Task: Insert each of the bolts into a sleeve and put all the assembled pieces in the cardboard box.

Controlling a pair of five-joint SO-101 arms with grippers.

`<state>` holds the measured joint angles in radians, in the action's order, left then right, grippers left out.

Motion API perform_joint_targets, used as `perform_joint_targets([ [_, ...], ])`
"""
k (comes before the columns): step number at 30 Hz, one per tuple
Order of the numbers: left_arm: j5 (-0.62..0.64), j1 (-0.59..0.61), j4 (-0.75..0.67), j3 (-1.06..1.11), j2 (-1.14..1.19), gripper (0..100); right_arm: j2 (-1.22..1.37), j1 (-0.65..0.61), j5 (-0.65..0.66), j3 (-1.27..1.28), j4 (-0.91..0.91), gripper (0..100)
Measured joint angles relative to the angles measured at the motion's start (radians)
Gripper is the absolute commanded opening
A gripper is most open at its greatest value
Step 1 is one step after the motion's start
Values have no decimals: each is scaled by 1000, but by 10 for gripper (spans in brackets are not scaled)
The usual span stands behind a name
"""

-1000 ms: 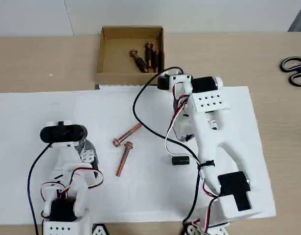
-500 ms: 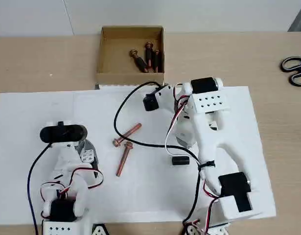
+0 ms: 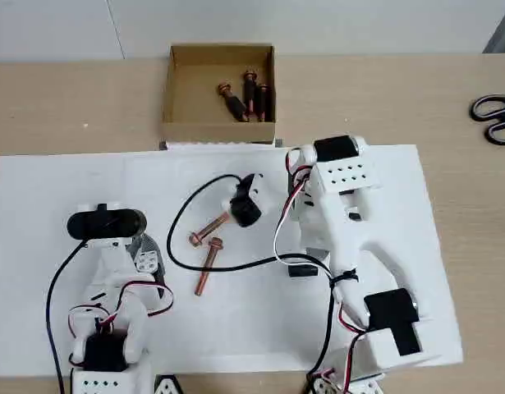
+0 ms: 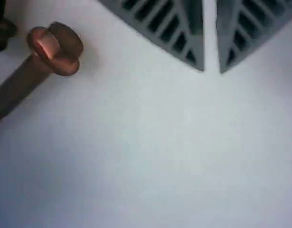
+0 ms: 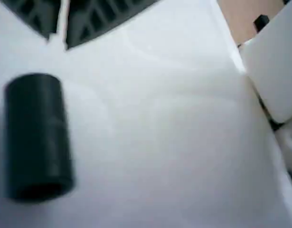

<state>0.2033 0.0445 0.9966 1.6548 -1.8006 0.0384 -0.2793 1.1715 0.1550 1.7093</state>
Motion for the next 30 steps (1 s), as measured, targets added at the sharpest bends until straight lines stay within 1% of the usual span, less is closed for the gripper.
perform_joint_targets([
  [2,0,0,0,0,0,7,0,-14,11,40,0,51],
  [5,0,0,0,0,0,7,-14,-14,17,81,0,151],
  [6,0,0,0,0,0,7,-23,-12,18,86,0,164],
  [10,0,0,0,0,0,7,-43,-35,57,92,0,149],
  [13,0,0,0,0,0,7,-43,-29,66,95,0,151],
  [18,0,0,0,0,0,7,-43,-35,66,95,0,151],
  [22,0,0,0,0,0,7,-43,-77,66,95,0,181],
  [30,0,0,0,0,0,7,-2,-87,66,95,-2,180],
])
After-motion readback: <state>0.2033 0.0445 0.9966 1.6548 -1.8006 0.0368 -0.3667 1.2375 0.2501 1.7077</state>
